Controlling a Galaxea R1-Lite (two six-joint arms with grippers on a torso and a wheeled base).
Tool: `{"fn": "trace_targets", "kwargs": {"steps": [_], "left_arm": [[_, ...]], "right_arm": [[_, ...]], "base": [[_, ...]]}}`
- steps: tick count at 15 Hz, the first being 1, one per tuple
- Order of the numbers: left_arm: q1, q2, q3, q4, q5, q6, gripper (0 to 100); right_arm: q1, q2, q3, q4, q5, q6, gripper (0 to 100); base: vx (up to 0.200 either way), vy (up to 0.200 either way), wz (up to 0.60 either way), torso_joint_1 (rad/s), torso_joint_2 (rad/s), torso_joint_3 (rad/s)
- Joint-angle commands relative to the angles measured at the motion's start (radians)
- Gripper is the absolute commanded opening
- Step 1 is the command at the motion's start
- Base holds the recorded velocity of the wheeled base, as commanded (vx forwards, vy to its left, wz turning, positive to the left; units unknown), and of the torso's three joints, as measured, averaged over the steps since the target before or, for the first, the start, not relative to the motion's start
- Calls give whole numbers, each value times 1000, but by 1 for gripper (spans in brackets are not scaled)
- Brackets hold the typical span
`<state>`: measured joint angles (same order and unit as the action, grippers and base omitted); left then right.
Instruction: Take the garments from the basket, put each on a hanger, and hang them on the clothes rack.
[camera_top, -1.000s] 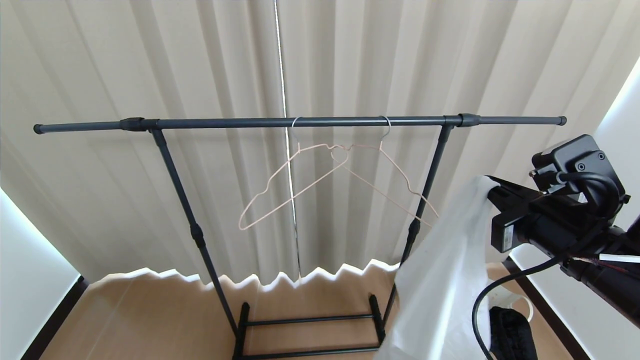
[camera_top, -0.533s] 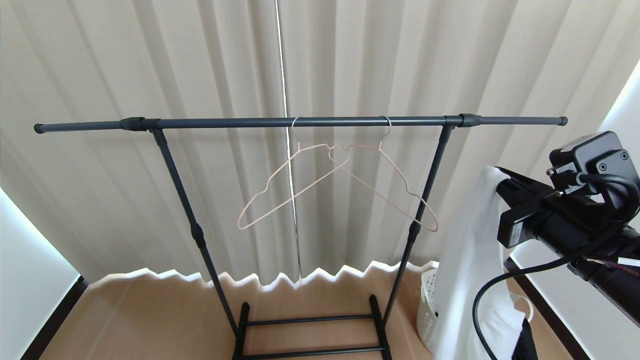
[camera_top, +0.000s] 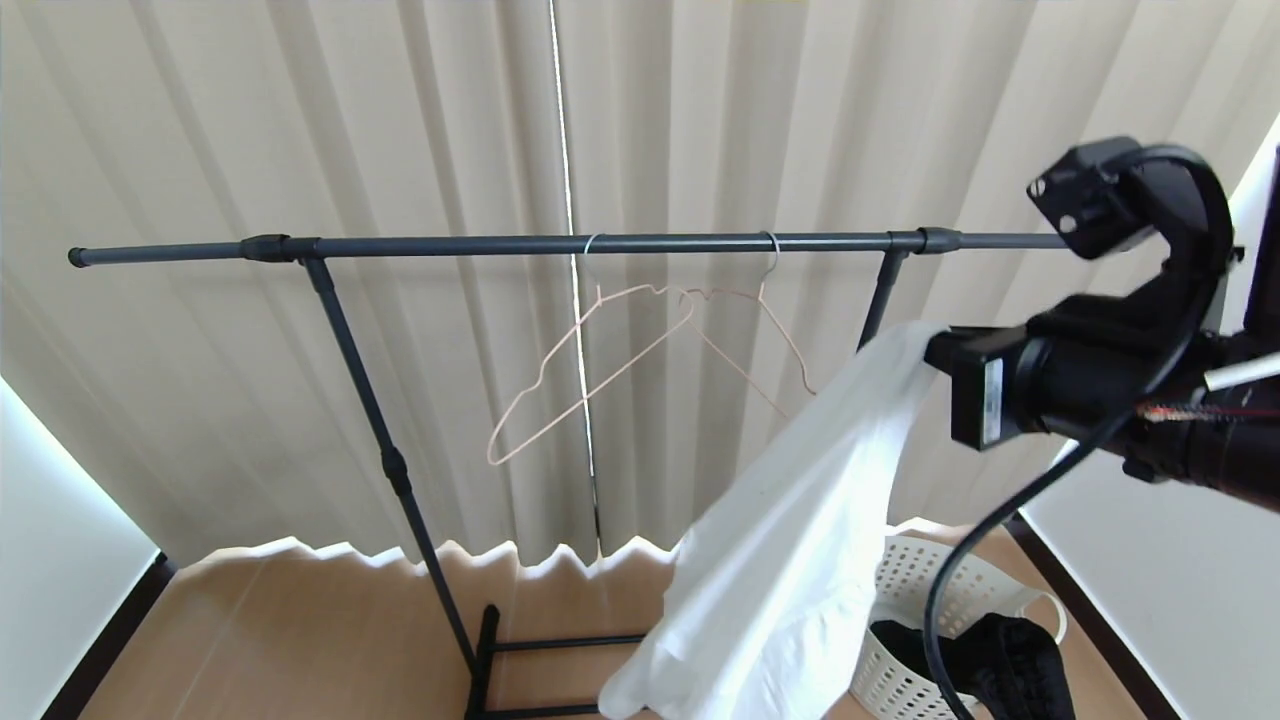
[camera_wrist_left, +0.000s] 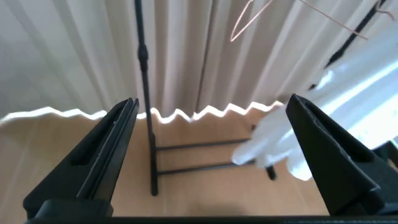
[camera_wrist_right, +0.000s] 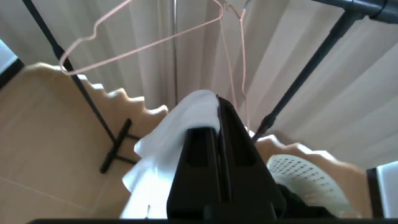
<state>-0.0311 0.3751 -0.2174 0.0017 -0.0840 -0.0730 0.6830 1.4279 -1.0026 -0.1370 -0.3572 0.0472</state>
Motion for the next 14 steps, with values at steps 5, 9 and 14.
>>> {"fn": "trace_targets", "kwargs": {"steps": [5,9,14], "left_arm": [[-395,677,-315,-16,92,-183,100],[-607,933,-323,-229,250,-209,100],[-750,1211,-342,-457,331,-208,100]], "right_arm": [[109,382,-257,43,-109,298,0],[121,482,-346,13,-213,399,0],[119,483,-387,13,-216,459,0]], "base": [[0,0,0,0,0,0],[0,0,0,0,0,0],[0,0,0,0,0,0]]}}
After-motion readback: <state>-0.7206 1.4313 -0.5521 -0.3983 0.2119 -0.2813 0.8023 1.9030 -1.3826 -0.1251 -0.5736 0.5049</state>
